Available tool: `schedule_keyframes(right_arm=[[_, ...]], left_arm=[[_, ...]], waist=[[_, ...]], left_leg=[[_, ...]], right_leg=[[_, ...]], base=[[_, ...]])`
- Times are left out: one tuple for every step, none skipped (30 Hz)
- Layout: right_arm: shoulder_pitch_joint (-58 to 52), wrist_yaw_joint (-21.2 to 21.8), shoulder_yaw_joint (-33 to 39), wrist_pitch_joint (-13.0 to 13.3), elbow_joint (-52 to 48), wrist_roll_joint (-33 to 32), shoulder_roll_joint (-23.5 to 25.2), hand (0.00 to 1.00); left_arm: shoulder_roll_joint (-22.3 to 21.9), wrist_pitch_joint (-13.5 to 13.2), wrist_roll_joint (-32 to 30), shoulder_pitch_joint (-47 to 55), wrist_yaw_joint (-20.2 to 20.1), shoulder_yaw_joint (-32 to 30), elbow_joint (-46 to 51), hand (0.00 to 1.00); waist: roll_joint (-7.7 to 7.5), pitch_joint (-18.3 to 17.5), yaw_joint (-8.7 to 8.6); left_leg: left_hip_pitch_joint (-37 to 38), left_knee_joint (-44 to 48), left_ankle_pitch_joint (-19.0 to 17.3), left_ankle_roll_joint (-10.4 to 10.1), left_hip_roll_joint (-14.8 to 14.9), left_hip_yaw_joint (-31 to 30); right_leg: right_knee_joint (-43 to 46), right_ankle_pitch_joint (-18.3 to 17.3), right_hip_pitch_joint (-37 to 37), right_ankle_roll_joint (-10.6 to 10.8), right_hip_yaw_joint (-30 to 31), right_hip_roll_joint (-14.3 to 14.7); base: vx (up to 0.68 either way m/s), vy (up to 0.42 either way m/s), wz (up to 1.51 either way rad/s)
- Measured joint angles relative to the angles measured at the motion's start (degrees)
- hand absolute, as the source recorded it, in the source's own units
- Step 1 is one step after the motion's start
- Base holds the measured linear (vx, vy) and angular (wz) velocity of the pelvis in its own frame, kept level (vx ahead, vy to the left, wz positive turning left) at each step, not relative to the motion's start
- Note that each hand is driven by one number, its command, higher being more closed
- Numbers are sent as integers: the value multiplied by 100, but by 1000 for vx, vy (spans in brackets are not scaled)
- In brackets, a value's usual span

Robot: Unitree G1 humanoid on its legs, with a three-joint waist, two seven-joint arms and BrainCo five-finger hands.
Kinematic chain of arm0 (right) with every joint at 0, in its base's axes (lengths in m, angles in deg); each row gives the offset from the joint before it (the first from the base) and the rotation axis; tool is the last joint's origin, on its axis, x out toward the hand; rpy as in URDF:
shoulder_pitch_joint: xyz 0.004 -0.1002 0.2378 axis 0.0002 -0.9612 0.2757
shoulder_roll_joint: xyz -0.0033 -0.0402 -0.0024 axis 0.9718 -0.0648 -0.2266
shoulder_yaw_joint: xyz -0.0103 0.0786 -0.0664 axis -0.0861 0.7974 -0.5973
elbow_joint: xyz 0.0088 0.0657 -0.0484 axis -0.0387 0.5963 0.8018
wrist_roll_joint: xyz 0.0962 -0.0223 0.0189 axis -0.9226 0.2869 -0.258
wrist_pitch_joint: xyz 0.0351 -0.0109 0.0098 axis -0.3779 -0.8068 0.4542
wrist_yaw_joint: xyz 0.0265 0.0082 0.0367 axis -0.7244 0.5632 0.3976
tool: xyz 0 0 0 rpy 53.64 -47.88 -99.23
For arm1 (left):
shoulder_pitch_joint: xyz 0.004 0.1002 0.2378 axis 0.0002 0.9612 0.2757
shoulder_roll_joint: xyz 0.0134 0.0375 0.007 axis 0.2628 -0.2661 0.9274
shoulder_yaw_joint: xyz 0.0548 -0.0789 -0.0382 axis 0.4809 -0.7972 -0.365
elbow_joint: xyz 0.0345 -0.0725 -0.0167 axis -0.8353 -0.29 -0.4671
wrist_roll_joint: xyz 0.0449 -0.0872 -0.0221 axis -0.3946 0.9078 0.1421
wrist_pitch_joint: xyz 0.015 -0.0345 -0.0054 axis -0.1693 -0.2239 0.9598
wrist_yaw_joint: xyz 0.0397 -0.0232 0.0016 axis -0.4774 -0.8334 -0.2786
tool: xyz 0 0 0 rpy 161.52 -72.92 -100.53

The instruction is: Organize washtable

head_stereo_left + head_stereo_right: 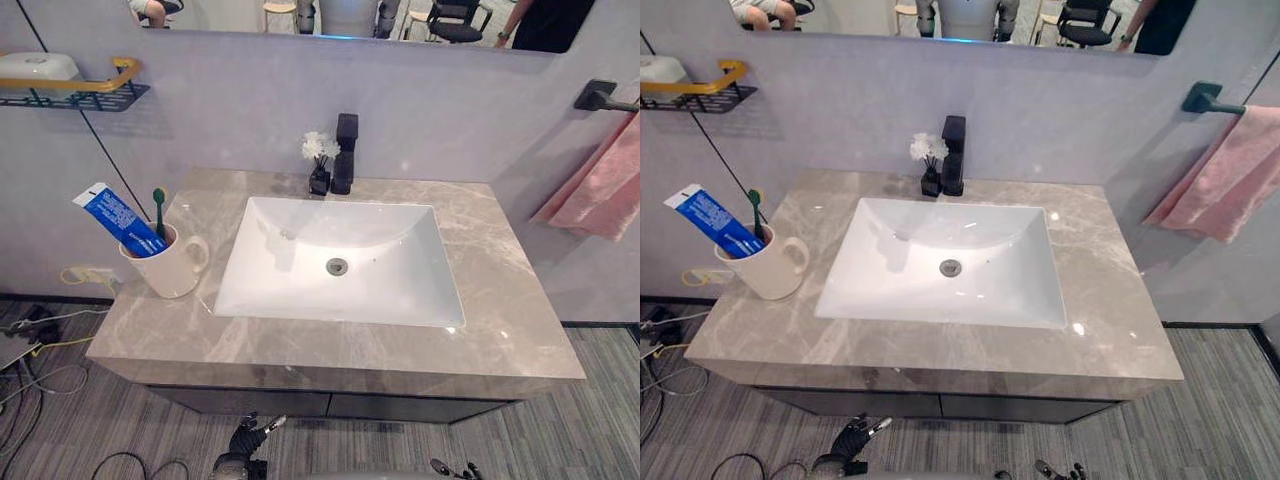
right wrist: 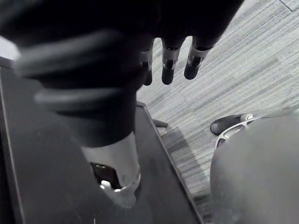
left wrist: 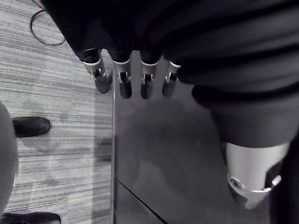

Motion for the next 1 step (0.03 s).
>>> schedule_keyframes(right_arm=[[34, 16, -51, 16, 29, -2, -13, 0]], left_arm=[[0, -2, -3, 0, -1, 0, 0, 0]], waist=[[4, 3, -1]], left_leg=[[-25, 8, 1, 1, -12, -46]], right_leg=[[0, -9, 0, 12, -38, -10]], base=[[-16, 2, 13]])
